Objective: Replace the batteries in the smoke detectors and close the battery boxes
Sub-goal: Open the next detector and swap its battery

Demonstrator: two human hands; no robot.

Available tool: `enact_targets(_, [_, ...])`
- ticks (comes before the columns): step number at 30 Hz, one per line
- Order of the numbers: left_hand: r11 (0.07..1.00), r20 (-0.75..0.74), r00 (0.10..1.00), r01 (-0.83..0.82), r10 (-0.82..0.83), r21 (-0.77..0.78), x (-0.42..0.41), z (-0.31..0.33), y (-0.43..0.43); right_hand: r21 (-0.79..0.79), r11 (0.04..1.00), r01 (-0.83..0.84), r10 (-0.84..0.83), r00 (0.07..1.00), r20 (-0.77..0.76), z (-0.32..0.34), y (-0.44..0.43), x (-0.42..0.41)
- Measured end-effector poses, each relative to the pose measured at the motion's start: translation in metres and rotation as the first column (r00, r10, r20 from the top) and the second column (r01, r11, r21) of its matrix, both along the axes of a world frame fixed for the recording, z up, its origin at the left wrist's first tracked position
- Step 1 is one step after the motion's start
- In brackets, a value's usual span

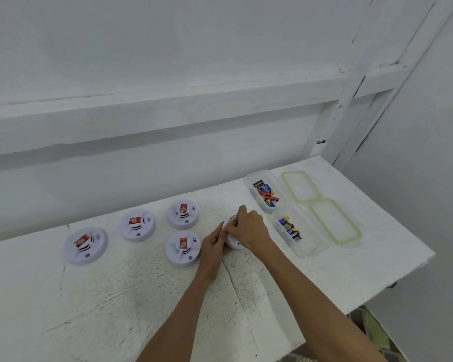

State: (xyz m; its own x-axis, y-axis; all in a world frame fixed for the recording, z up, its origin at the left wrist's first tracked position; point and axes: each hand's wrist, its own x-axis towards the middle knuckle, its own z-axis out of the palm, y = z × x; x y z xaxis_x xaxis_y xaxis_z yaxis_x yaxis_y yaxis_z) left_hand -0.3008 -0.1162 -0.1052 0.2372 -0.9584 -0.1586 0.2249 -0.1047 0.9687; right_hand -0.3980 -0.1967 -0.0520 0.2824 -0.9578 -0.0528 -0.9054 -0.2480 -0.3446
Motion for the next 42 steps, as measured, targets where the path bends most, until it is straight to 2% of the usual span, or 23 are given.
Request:
enact_targets(3, [1.0, 0.019, 1.0, -0.009, 0.009, 0.002, -0.001, -0.001, -0.001, -0.082, 0.995, -0.051, 0.049, 0.999, -0.023, -0.002, 0.007, 0.0])
enact_targets(11, [0.999, 0.035, 0.998, -0.046, 0.046, -0.011, -0.004, -0.003, -0.003, -0.138, 0.981, -0.139, 0.153, 0.984, 0.093, -0.015, 0.02, -0.011])
enact_targets(14, [0.999, 0.04, 0.998, -0.051, 0.051, -0.007, -0.005, -0.007, -0.004, -0.177, 0.973, -0.146, 0.173, 0.974, 0.148, -0.017, 0.018, -0.017])
enact_targets(18, [0.998, 0.04, 0.997, -0.07, 0.07, 0.002, -0.006, -0.009, -0.005, -0.271, 0.935, -0.227, 0.279, 0.945, 0.172, -0.015, 0.023, -0.021])
enact_targets(21, [0.997, 0.021, 0.997, -0.076, 0.076, 0.009, -0.005, -0.007, -0.005, -0.179, 0.98, -0.088, 0.143, 0.934, 0.327, -0.013, 0.029, -0.021])
enact_targets(24, [0.997, -0.011, 0.997, -0.074, 0.075, 0.02, -0.004, -0.007, -0.005, -0.086, 0.994, 0.062, -0.015, 0.886, 0.464, -0.011, 0.027, -0.026])
enact_targets(29, [0.993, -0.047, 0.993, -0.109, 0.112, 0.047, -0.009, -0.012, -0.008, -0.206, 0.951, 0.232, -0.081, 0.826, 0.558, 0.009, 0.015, -0.068])
enact_targets(31, [0.991, -0.068, 0.99, -0.121, 0.125, 0.06, -0.012, -0.012, -0.008, -0.137, 0.931, 0.338, -0.197, 0.783, 0.59, 0.014, 0.009, -0.091])
enact_targets(33, [0.992, -0.079, 0.99, -0.109, 0.113, 0.057, -0.017, -0.011, -0.009, -0.037, 0.915, 0.403, -0.313, 0.763, 0.566, 0.017, 0.004, -0.115])
enact_targets(37, [0.998, -0.077, 0.996, -0.052, 0.054, 0.03, -0.028, -0.005, -0.009, 0.009, 0.878, 0.479, -0.437, 0.793, 0.425, 0.017, 0.0, -0.152])
enact_targets(42, [1.0, -0.053, 0.999, -0.005, 0.005, 0.015, -0.031, -0.011, -0.007, 0.126, 0.834, 0.537, -0.551, 0.815, 0.178, 0.001, -0.002, -0.177])
